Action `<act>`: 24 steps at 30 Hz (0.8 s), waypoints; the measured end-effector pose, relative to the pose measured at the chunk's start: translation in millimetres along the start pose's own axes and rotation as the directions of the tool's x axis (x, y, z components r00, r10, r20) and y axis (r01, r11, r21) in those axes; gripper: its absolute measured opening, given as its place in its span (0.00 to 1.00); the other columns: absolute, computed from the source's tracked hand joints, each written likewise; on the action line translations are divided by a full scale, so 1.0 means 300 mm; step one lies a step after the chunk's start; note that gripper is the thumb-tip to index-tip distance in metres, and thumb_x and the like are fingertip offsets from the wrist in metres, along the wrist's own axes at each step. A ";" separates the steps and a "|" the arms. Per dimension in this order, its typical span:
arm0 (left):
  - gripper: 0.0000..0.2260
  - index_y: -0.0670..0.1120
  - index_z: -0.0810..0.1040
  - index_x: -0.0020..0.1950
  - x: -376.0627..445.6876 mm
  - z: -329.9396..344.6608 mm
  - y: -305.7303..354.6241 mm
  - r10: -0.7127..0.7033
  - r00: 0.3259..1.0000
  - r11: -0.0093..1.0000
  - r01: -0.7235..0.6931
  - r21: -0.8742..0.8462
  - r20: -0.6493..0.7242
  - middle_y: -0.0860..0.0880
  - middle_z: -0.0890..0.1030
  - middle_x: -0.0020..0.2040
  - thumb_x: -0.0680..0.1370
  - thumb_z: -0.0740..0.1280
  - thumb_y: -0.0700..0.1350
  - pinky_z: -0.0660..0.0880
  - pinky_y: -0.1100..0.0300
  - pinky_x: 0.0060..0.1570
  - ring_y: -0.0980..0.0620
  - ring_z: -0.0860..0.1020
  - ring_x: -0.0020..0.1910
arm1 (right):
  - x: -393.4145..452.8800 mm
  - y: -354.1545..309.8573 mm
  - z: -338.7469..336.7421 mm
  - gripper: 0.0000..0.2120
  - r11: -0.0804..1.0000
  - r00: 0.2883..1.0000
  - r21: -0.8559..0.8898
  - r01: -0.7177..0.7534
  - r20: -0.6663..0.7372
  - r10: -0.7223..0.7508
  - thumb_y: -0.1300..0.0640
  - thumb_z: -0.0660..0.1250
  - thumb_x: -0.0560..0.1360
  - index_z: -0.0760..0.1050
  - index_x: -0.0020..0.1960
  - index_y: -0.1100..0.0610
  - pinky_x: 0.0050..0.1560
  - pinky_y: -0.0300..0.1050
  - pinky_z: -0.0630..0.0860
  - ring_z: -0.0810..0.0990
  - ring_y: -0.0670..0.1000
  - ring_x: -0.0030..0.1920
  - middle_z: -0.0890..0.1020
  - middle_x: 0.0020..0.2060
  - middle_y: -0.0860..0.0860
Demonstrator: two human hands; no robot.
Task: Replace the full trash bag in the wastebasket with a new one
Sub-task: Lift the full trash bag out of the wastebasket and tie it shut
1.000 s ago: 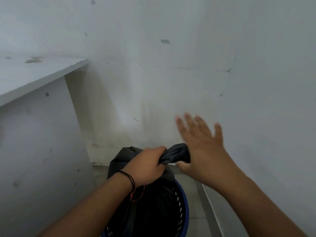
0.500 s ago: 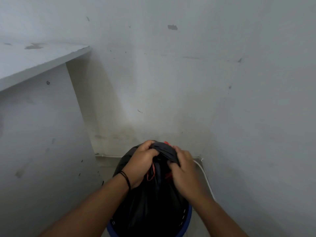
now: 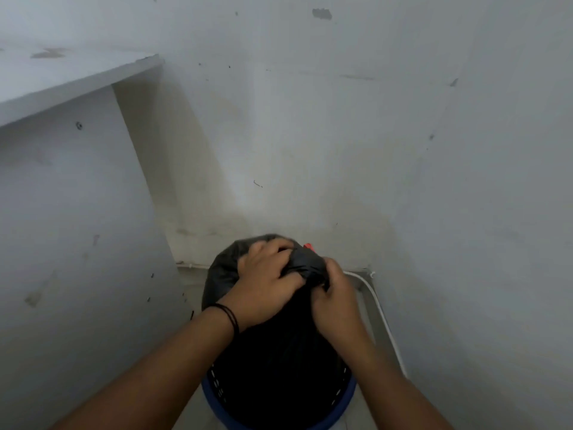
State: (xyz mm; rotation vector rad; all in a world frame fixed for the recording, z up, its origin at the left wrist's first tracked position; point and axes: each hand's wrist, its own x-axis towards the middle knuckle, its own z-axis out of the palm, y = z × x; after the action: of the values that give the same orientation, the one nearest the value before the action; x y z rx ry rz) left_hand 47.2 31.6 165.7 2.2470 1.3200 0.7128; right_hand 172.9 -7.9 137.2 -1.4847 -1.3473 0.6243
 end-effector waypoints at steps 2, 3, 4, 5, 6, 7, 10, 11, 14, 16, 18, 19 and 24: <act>0.29 0.57 0.69 0.66 -0.016 0.027 -0.040 0.195 0.980 0.939 -0.178 0.294 -0.028 0.57 0.59 0.74 0.70 0.55 0.69 0.43 0.52 0.69 0.51 0.51 0.75 | 0.034 -0.009 -0.033 0.16 0.998 0.999 0.055 -0.028 0.020 0.027 0.74 0.59 0.70 0.76 0.53 0.60 0.52 0.39 0.73 0.78 0.50 0.49 0.80 0.48 0.54; 0.34 0.58 0.64 0.70 -0.018 0.040 -0.050 0.202 0.979 0.945 -0.190 0.267 -0.017 0.58 0.52 0.76 0.68 0.55 0.72 0.36 0.47 0.71 0.53 0.43 0.76 | 0.044 -0.014 -0.044 0.16 0.997 0.998 0.062 -0.043 0.044 0.040 0.74 0.59 0.70 0.76 0.52 0.61 0.54 0.40 0.73 0.78 0.51 0.50 0.78 0.50 0.56; 0.38 0.59 0.58 0.72 -0.018 0.052 -0.055 0.169 0.986 0.972 -0.168 0.167 0.007 0.59 0.48 0.77 0.66 0.57 0.74 0.32 0.45 0.71 0.57 0.38 0.75 | 0.051 -0.018 -0.051 0.15 0.995 0.996 0.075 -0.066 0.071 0.061 0.74 0.60 0.71 0.77 0.51 0.60 0.54 0.40 0.73 0.78 0.52 0.51 0.77 0.52 0.57; 0.41 0.61 0.53 0.73 -0.012 0.064 -0.058 0.121 0.992 0.992 -0.122 0.027 0.038 0.60 0.49 0.77 0.63 0.60 0.74 0.33 0.45 0.72 0.62 0.37 0.74 | 0.052 -0.025 -0.057 0.15 0.988 0.989 0.115 -0.102 0.115 0.089 0.74 0.61 0.71 0.78 0.47 0.57 0.52 0.40 0.74 0.78 0.51 0.49 0.77 0.51 0.58; 0.41 0.64 0.51 0.71 -0.006 0.070 -0.054 0.080 0.994 0.991 -0.072 -0.114 0.070 0.62 0.54 0.75 0.62 0.63 0.73 0.37 0.46 0.73 0.66 0.41 0.73 | 0.052 -0.031 -0.060 0.16 0.974 0.977 0.168 -0.152 0.173 0.123 0.73 0.63 0.71 0.80 0.42 0.53 0.48 0.39 0.75 0.79 0.50 0.45 0.79 0.47 0.57; 0.39 0.69 0.51 0.67 0.001 0.070 -0.050 0.059 0.994 0.972 -0.036 -0.233 0.090 0.67 0.59 0.71 0.61 0.66 0.71 0.43 0.47 0.75 0.67 0.48 0.73 | 0.052 -0.035 -0.068 0.17 0.956 0.960 0.208 -0.207 0.231 0.157 0.72 0.64 0.71 0.81 0.38 0.51 0.43 0.40 0.76 0.80 0.49 0.41 0.81 0.43 0.56; 0.39 0.74 0.51 0.62 0.018 0.084 -0.040 0.077 0.989 0.941 -0.031 -0.336 0.126 0.76 0.63 0.59 0.60 0.73 0.62 0.59 0.50 0.72 0.58 0.65 0.67 | 0.068 -0.033 -0.103 0.12 0.930 0.915 0.215 -0.299 0.340 0.216 0.72 0.67 0.69 0.82 0.39 0.55 0.41 0.43 0.77 0.81 0.51 0.39 0.83 0.39 0.55; 0.41 0.72 0.51 0.64 0.021 0.098 -0.039 0.090 0.986 0.950 -0.043 -0.311 0.138 0.75 0.63 0.59 0.60 0.74 0.60 0.59 0.51 0.72 0.56 0.65 0.68 | 0.074 -0.033 -0.113 0.11 0.931 0.905 0.199 -0.304 0.364 0.218 0.72 0.68 0.68 0.82 0.41 0.57 0.42 0.44 0.78 0.81 0.51 0.39 0.84 0.39 0.56; 0.37 0.56 0.66 0.66 0.024 0.144 -0.042 0.017 0.995 0.941 0.017 -0.337 0.098 0.60 0.74 0.60 0.59 0.75 0.54 0.68 0.61 0.65 0.57 0.73 0.62 | 0.090 -0.041 -0.123 0.13 0.988 0.925 0.029 -0.155 0.355 0.135 0.68 0.73 0.66 0.80 0.42 0.50 0.41 0.41 0.78 0.81 0.46 0.39 0.84 0.40 0.52; 0.22 0.50 0.76 0.54 0.019 0.166 -0.040 -0.054 0.998 0.917 0.064 -0.393 0.035 0.55 0.81 0.50 0.61 0.74 0.48 0.75 0.61 0.53 0.57 0.79 0.50 | 0.093 -0.044 -0.122 0.14 0.995 0.944 -0.077 -0.063 0.319 0.084 0.65 0.74 0.65 0.75 0.40 0.48 0.41 0.43 0.77 0.80 0.45 0.39 0.83 0.39 0.50; 0.13 0.46 0.79 0.49 0.014 0.170 -0.035 -0.046 0.999 0.934 0.049 -0.353 0.018 0.51 0.82 0.46 0.65 0.73 0.42 0.76 0.56 0.50 0.55 0.80 0.46 | 0.082 -0.049 -0.137 0.12 0.997 0.935 -0.029 -0.075 0.346 0.080 0.66 0.73 0.67 0.76 0.39 0.50 0.48 0.48 0.78 0.80 0.47 0.41 0.83 0.39 0.51; 0.11 0.46 0.80 0.48 0.015 0.166 -0.034 -0.024 1.000 0.952 0.027 -0.306 0.014 0.50 0.83 0.45 0.67 0.72 0.43 0.77 0.55 0.49 0.54 0.80 0.46 | 0.070 -0.045 -0.151 0.11 0.996 0.926 0.011 -0.088 0.369 0.078 0.66 0.72 0.68 0.78 0.40 0.50 0.52 0.48 0.77 0.81 0.48 0.44 0.84 0.40 0.51; 0.07 0.40 0.79 0.46 0.034 0.138 -0.015 0.034 0.999 0.992 -0.035 -0.118 -0.004 0.44 0.82 0.43 0.72 0.65 0.41 0.75 0.55 0.47 0.46 0.79 0.44 | 0.002 0.043 -0.262 0.10 0.986 0.975 -0.004 -0.166 0.151 0.165 0.59 0.67 0.74 0.79 0.41 0.44 0.42 0.23 0.72 0.80 0.34 0.43 0.83 0.43 0.40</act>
State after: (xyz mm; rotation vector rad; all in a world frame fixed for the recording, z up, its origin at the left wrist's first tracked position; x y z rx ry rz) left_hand 74.4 38.2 133.1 2.1797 1.2096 0.7846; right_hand 246.9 -31.1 155.0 -1.5795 -1.3410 0.8629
